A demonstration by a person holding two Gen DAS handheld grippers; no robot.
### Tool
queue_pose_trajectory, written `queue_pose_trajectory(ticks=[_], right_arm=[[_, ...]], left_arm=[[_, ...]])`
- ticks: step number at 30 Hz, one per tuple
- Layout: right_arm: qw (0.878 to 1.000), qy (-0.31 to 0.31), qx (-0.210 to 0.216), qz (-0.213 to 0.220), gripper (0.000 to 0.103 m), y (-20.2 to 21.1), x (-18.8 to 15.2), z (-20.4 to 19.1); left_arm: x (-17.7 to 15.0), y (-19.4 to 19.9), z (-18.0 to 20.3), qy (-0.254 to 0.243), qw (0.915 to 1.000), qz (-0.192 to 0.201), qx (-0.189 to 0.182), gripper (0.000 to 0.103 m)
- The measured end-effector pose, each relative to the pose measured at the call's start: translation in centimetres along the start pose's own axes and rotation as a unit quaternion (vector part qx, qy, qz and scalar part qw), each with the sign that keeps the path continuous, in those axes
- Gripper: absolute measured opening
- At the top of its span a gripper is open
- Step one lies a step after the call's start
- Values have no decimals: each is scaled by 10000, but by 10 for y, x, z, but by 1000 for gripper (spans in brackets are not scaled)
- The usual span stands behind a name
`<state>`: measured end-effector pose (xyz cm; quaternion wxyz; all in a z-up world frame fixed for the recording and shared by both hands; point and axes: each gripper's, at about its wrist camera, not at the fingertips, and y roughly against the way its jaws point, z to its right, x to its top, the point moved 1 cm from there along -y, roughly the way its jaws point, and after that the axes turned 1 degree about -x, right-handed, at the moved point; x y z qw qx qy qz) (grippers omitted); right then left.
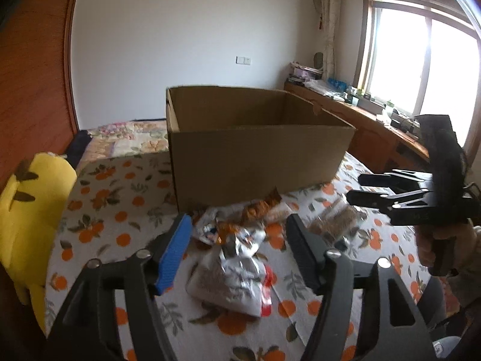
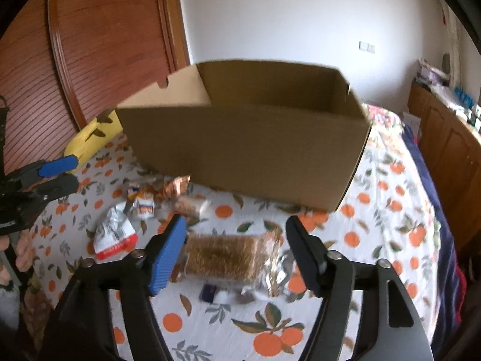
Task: Organize snacks
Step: 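Reach the right tool to the clear granola packet while the left tool approaches the silver packet, then grasp the granola packet with the right tool while the left tool grasps the silver packet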
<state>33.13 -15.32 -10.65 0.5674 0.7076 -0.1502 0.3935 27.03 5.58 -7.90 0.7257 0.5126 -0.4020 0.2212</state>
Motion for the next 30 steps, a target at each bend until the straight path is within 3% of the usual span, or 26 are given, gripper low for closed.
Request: queue_pose_trajectory(ticks=[3, 5, 6, 10, 22, 30], right_arm=[[9999, 78, -44, -69, 75, -10, -10, -5], [9999, 70, 12, -143, 83, -15, -13, -8], [9998, 30, 68, -167, 91, -18, -15, -9], [9996, 39, -22, -265, 103, -27, -19, -13], [9980, 202, -378, -463, 103, -53, -22, -22], [9965, 243, -487, -628, 103, -62, -24, -25]], left_arm=[[-10, -3, 0, 97, 9998, -159, -20, 68], [-18, -4, 0, 129, 9997, -213, 52, 68], [-20, -4, 0, 146, 9996, -221, 92, 68], [-29, -6, -1, 213, 9991, -338, 111, 68], [-44, -17, -2, 214, 9967, -724, 298, 68], [-42, -37, 5, -62, 9942, -1016, 345, 68]])
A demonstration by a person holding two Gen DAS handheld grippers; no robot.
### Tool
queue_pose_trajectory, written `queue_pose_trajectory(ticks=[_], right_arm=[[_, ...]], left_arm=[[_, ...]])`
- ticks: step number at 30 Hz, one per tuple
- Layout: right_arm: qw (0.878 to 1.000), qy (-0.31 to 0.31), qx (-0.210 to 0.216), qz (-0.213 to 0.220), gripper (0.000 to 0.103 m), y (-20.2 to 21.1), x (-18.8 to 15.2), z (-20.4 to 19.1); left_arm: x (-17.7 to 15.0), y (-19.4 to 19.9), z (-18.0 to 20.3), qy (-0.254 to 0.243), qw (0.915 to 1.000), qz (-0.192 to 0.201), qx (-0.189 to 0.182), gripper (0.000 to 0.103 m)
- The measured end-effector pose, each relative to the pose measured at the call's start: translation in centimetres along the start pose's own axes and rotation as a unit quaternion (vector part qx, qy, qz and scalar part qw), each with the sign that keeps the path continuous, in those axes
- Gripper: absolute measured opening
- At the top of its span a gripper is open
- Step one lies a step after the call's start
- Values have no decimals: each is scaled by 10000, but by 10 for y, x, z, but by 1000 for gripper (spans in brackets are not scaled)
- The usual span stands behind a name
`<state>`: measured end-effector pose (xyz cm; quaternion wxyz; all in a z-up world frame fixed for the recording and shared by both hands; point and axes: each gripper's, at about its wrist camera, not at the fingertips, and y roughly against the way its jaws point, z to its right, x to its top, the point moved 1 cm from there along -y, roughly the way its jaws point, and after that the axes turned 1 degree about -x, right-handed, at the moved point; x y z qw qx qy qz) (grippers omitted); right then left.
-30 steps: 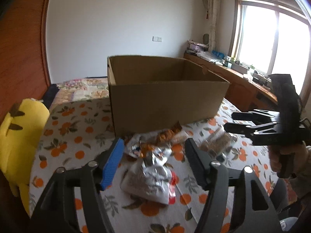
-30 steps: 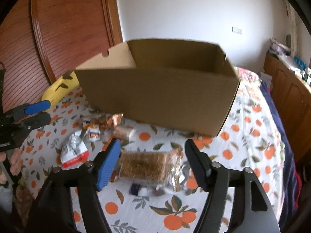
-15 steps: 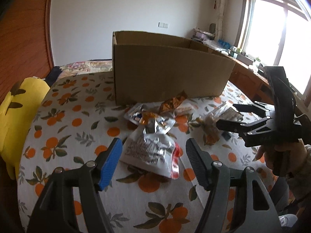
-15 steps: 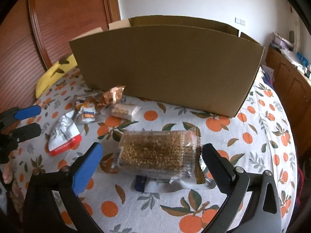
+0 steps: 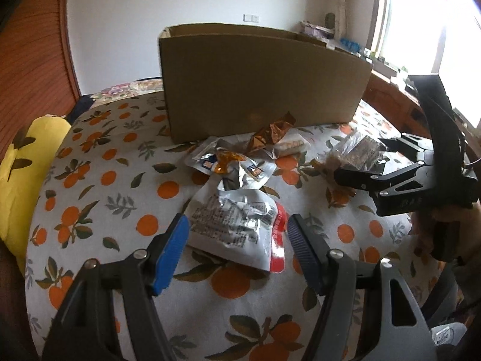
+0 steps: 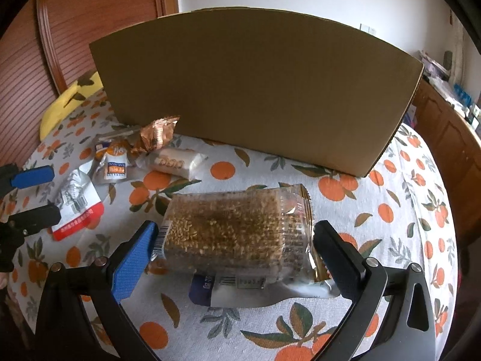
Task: Organize snacks
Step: 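Grasp the granola packet with the right tool while the left tool grasps the silver packet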
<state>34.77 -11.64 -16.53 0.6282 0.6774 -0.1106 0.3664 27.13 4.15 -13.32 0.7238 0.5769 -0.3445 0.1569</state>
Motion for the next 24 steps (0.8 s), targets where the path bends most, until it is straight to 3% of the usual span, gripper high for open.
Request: queue_pose_trajectory(ticks=[7, 12, 24], right_arm=[[10000, 26, -31, 3, 103, -2, 0, -3], [10000, -10, 8, 10, 103, -2, 0, 0], [10000, -20, 20, 14, 103, -2, 0, 1]], left_arm=[[6, -18, 7, -404, 9986, -333, 31, 68], [10, -30, 12, -758, 9954, -522, 249, 69], [23, -45, 8, -815, 9927, -883, 60, 85]])
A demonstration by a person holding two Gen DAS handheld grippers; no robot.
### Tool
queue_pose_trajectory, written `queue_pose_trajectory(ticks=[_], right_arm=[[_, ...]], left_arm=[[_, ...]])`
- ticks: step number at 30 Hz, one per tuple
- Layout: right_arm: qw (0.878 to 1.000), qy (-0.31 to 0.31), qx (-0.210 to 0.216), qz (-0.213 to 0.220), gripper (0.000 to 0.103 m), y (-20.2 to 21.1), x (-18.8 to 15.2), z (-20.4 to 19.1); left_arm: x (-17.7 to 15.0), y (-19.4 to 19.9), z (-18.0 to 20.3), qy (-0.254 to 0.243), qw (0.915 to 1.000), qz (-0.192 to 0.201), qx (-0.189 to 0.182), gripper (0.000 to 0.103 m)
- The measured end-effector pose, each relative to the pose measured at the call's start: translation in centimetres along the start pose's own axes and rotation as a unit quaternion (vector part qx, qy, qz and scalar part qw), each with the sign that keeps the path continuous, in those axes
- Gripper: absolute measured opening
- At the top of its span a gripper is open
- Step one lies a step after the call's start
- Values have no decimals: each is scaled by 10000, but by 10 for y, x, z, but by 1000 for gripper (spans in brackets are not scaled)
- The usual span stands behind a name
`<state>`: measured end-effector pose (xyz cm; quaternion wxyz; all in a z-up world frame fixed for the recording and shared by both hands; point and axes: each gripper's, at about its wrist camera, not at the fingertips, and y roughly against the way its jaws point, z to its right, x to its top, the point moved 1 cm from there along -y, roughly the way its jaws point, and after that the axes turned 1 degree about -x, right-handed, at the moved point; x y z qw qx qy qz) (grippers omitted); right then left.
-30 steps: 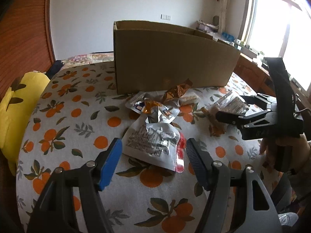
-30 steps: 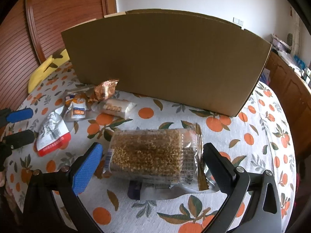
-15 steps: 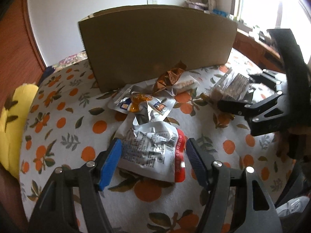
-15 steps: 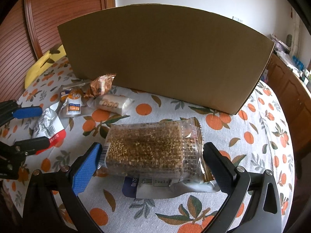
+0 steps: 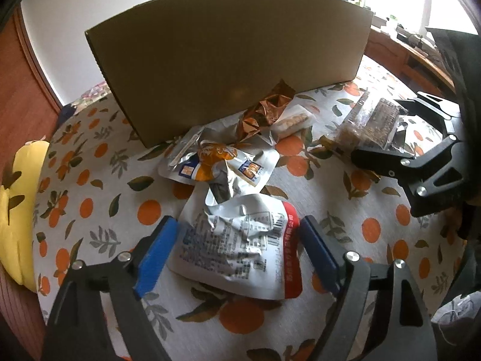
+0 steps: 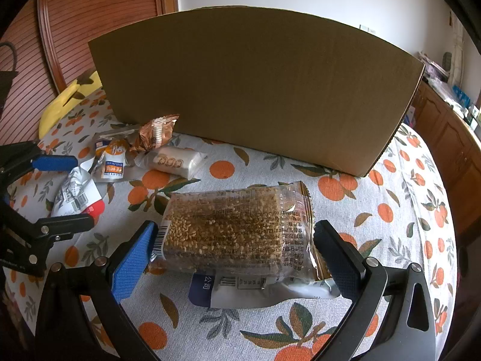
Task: Organize snacks
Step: 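Grasp the granola packet with the right tool while the left tool grasps the silver packet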
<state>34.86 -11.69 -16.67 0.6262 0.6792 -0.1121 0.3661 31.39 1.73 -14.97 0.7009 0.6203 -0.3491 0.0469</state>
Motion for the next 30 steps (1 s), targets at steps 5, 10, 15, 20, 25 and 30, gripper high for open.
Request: queue_pose_trajectory(ticks=[5, 10, 15, 20, 25, 30], right_arm=[[10000, -21, 25, 9, 103, 1, -1, 3], [10000, -32, 40, 13, 103, 2, 0, 4], [10000, -37, 46, 17, 103, 3, -1, 4], [10000, -43, 53, 16, 103, 3, 0, 5], [9999, -77, 85, 47, 102, 4, -1, 6], [9993, -311, 129, 154, 81, 9, -1, 16]], left_arm=[[4, -4, -3, 29, 9998, -118, -165, 88], [5, -5, -4, -41, 9997, -104, -212, 90], [4, -3, -3, -85, 9996, -166, -235, 85], [-8, 9, 2, -164, 9995, -57, -276, 60], [-18, 17, 1, -167, 9996, 109, -177, 53], [-23, 30, 1, -71, 9993, 329, -166, 53]])
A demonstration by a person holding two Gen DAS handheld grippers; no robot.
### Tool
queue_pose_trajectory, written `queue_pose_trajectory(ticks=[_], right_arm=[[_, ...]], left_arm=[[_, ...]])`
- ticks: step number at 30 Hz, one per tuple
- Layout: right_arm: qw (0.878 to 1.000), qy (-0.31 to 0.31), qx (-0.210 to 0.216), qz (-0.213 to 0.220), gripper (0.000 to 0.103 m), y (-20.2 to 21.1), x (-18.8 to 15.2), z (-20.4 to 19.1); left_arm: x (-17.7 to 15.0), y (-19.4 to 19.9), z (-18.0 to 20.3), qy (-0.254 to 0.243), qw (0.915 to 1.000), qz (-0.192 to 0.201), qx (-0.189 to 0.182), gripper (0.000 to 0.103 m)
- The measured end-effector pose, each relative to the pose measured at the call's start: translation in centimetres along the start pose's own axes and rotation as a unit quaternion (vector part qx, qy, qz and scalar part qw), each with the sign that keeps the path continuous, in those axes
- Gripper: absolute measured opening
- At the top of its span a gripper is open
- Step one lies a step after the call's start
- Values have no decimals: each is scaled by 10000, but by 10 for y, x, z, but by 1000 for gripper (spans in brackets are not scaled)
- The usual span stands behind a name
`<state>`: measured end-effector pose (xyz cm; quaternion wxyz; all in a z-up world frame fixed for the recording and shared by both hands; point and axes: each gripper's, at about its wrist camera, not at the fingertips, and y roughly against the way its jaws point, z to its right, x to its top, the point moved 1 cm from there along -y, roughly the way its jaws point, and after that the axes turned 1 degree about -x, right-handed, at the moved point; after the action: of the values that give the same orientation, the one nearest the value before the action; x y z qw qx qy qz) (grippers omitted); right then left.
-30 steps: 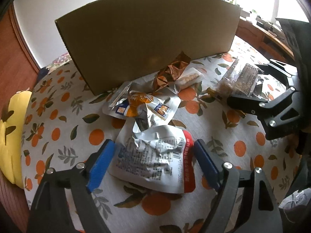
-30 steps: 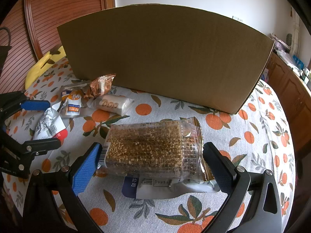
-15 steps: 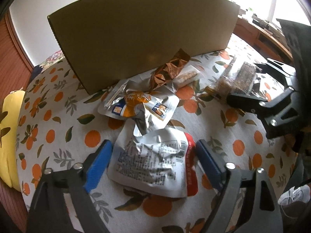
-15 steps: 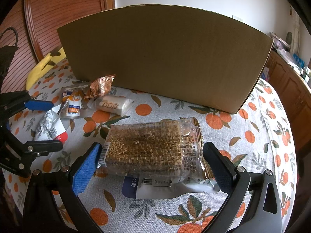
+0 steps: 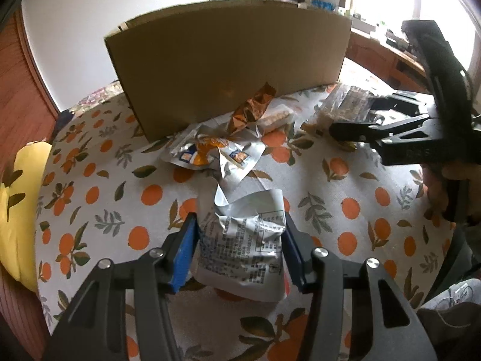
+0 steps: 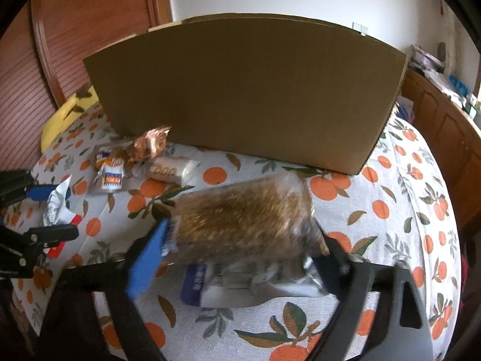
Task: Organize snacks
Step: 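Grasp the granola packet with the right tool while the left tool grasps the silver packet, then carry both packets over the box and open both tools to drop them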
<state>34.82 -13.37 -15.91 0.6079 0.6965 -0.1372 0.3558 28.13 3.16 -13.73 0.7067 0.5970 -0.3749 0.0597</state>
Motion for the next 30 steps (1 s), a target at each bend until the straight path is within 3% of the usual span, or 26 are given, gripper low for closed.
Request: queue_pose_trajectory(ticks=[5, 6, 9, 10, 11, 30], right_arm=[[9999, -87, 108, 43, 76, 2, 1, 4], [9999, -82, 120, 60, 69, 3, 1, 4], [9999, -70, 131, 85, 68, 6, 0, 5], [9998, -64, 143, 92, 40, 6, 0, 5], [9999, -51, 102, 120, 37, 7, 0, 6], [9984, -11, 360, 445, 28, 43, 8, 19]], left_arm=[[4, 13, 0, 104, 9996, 266, -19, 53], [5, 15, 0, 109, 9995, 305, -10, 53], [8, 18, 1, 125, 9992, 368, 6, 53], [9, 19, 1, 140, 9992, 387, 12, 53], [9, 19, 0, 162, 9990, 406, 5, 53], [23, 23, 5, 223, 9971, 706, -151, 53]])
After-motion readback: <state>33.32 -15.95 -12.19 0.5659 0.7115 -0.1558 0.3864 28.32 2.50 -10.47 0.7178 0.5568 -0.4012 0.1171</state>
